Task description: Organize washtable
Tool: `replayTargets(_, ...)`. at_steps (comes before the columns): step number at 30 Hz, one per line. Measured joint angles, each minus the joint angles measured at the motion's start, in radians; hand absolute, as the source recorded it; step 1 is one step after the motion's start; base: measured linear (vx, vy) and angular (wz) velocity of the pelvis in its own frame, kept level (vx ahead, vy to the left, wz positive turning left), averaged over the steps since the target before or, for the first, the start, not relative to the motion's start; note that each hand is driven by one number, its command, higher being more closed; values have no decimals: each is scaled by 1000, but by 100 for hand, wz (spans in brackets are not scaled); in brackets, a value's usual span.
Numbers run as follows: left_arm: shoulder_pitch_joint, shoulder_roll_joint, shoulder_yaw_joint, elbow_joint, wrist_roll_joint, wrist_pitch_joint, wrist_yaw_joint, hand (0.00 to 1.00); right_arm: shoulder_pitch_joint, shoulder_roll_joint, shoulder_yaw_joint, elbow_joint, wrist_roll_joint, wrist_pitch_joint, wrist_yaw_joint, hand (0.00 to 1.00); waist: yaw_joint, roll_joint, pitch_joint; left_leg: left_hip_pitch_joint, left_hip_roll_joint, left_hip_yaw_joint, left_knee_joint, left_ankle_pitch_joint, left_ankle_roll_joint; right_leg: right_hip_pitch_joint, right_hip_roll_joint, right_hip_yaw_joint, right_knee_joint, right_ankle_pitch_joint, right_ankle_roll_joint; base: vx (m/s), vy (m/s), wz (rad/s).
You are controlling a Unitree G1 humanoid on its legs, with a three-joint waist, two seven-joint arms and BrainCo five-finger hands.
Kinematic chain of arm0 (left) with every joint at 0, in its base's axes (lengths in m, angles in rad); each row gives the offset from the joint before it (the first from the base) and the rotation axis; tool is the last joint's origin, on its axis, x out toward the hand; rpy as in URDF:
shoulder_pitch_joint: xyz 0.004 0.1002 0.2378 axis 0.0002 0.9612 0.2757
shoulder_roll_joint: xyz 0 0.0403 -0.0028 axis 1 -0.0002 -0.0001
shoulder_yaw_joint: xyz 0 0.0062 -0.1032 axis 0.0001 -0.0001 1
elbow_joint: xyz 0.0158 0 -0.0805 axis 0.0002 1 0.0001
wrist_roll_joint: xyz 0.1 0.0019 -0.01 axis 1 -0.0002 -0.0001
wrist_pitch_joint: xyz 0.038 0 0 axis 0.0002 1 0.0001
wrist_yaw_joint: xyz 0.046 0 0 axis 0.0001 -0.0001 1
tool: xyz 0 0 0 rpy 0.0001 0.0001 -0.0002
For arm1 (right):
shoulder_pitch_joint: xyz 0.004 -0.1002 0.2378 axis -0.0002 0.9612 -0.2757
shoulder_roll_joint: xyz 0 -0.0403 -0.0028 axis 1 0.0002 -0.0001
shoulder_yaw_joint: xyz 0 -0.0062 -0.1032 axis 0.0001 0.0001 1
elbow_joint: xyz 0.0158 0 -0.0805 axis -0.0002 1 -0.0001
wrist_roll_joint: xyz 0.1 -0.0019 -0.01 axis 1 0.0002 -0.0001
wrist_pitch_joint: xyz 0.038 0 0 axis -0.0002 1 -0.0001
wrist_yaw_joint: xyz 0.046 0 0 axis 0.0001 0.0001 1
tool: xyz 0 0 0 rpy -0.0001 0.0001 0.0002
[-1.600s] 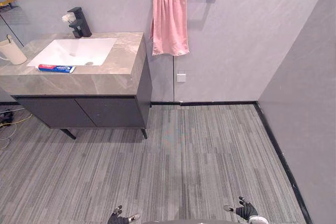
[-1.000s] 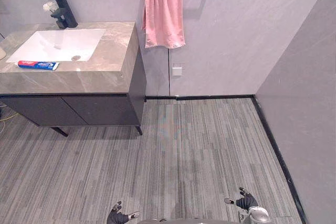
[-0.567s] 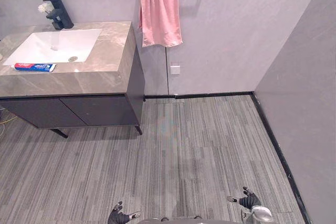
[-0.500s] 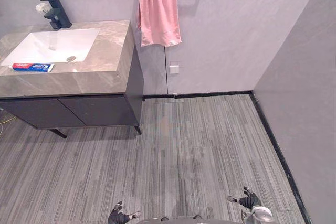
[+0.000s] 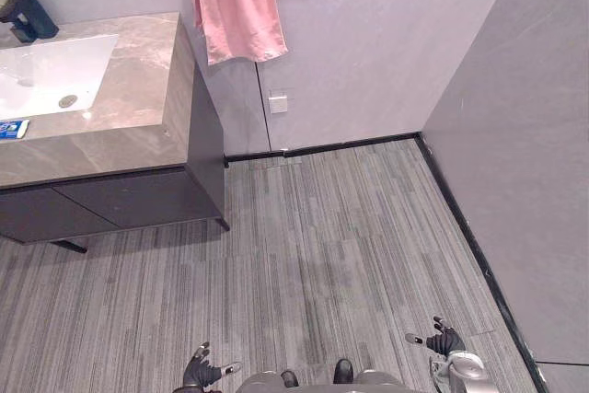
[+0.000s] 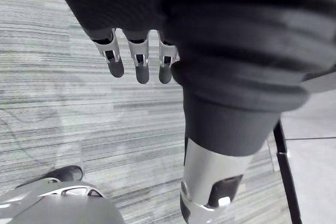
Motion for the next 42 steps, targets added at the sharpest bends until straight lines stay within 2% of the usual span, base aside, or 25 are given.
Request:
replayTargets(2,3,19,1,-16,-1,2,1,0,-5,-18,2,-2,0,2,3,0,-16,-8,9,45,-4,-15,-17,-4,-2,-44,-54,-63,47,-87,-32,217,-22,14)
replayTargets(5,-29,10,-2,-16,-1,2,1,0,-19,-53,2,-8,0,1,4,0,-48,35,35,65,58,-56,-37,5,-21,-113,-25,-105,-144,-79,-47,264,-86,41)
replayTargets(6,-37,7,-5,-16,0,2,0,0,-17,-57,2,-8,0,1,4,0,-51,41,38,72,69,-65,-46,8,-34,-126,-11,-100,-210,-52,-49,388,-162,41)
replayTargets(7,-50,10,-11,-16,2,1,1,0,8,-50,2,-9,0,1,4,0,-53,24,36,89,75,-92,-56,9,-80,-130,6,-63,-396,80,-54,388,-162,40)
replayTargets(8,-52,12,-11,-16,2,0,0,0,15,-48,1,-9,0,1,4,0,-53,18,34,90,74,-100,-55,6,-88,-127,4,-55,-414,99,-59,520,-292,69)
replayTargets(9,-66,5,-11,-11,5,0,1,0,38,-45,-1,-7,0,6,5,0,-55,6,28,111,91,-129,-41,-17,-125,-119,-6,-57,-386,175,-131,351,-240,49)
replayTargets(10,-68,-6,-11,-14,6,0,0,0,37,-43,-3,-3,-1,11,5,0,-54,27,27,102,116,-138,-16,-16,-130,-117,2,-77,-365,156,-130,513,-368,61)
replayTargets(12,-80,-23,-13,-24,5,-6,0,0,35,-21,1,-3,0,11,8,0,-58,48,32,-66,189,-175,323,63,-197,-55,37,-129,-423,104,-152,436,-335,44)
replayTargets(13,-79,-29,-13,-23,4,-6,0,0,34,-21,2,-2,0,11,8,0,-53,58,38,-119,216,-182,431,110,-199,-13,57,-136,-458,102,-154,448,-319,21)
replayTargets(14,-60,-35,-12,-23,2,-5,0,0,28,-21,17,13,1,11,6,0,-39,53,48,-188,281,-169,645,107,-195,97,105,-139,-540,102,-159,455,-270,-1)
replayTargets(15,-52,-35,-11,-22,1,-5,0,0,21,-21,26,17,2,10,5,0,-35,54,48,-207,289,-154,698,100,-182,141,116,-137,-569,102,-160,436,-237,-12)
replayTargets(17,-48,-44,-8,-26,-1,-5,1,0,-5,-20,28,17,11,2,-2,0,-3,19,55,-290,276,-94,731,75,-142,237,118,-112,-647,101,-161,375,-157,-30)
replayTargets(19,-52,-56,-3,-26,-2,-5,2,0,-42,-21,27,17,21,1,-4,0,15,16,57,-380,251,-75,628,62,-119,265,119,-87,-684,102,-159,322,-54,-42)
replayTargets(21,-56,-66,12,-25,-11,-3,3,0,-71,-3,17,16,21,-1,-8,0,32,9,61,-440,189,-83,308,79,-123,293,107,-69,-708,90,-132,360,101,-35)
replayTargets(22,-59,-67,12,-26,-14,-4,3,0,-67,0,14,17,21,-1,-10,0,38,8,62,-438,167,-94,202,112,-124,304,103,-70,-710,82,-119,314,136,-15)
replayTargets(24,-52,-67,13,-26,-19,-5,7,0,-55,11,17,17,21,-1,-19,0,51,13,59,-412,131,-131,28,333,-100,343,105,-63,-719,54,-74,314,163,-5)
replayTargets(25,-55,-54,22,-26,-19,-3,9,0,-45,35,29,18,21,-1,-22,0,62,-19,48,-394,101,-127,18,336,-62,362,80,-56,-727,44,-55,466,178,12)
replayTargets(26,-65,-48,43,-30,-19,-5,9,0,-37,49,33,19,20,-1,-22,0,64,-59,47,-406,72,-129,40,313,-37,368,50,-62,-728,32,-33,404,119,26)
replayTargets(30,-60,-37,78,-22,-20,5,9,0,-48,54,43,20,20,-3,-24,0,67,-79,51,-411,76,-135,208,149,-18,382,14,-68,-588,19,28,354,145,11)
replayTargets(32,-41,-27,78,-24,-20,11,9,0,-42,64,65,21,17,-2,-22,0,61,-74,52,-325,60,-146,196,89,-5,240,-89,-17,-152,43,79,318,160,9)
replayTargets(35,-44,-16,71,-26,-20,12,16,0,-24,76,82,25,16,0,-19,0,60,-70,57,-215,42,-168,136,74,4,117,-102,29,50,-35,52,376,62,40)
replayTargets(38,-46,-19,72,-26,-20,12,26,0,-28,74,99,27,16,-2,-19,0,31,-47,58,-119,60,-212,54,78,-1,30,-14,-7,-203,-66,-20,377,-39,41)
replayTargets(40,-51,-31,71,-23,-20,12,26,0,-24,71,99,27,17,-2,-20,0,22,-32,58,-91,77,-226,29,80,-6,-7,38,14,-384,-17,-48,342,-107,52)
replayTargets(41,-52,-25,69,-21,-18,11,25,0,-13,73,98,27,16,-1,-20,0,8,-52,47,-66,61,-248,17,81,-41,0,59,68,-591,123,-46,354,-141,87)
replayTargets(42,-52,-28,60,-21,-17,11,23,0,14,72,93,28,16,0,-20,0,6,-61,46,-47,45,-269,19,57,-75,7,51,113,-624,242,-49,443,-243,95)
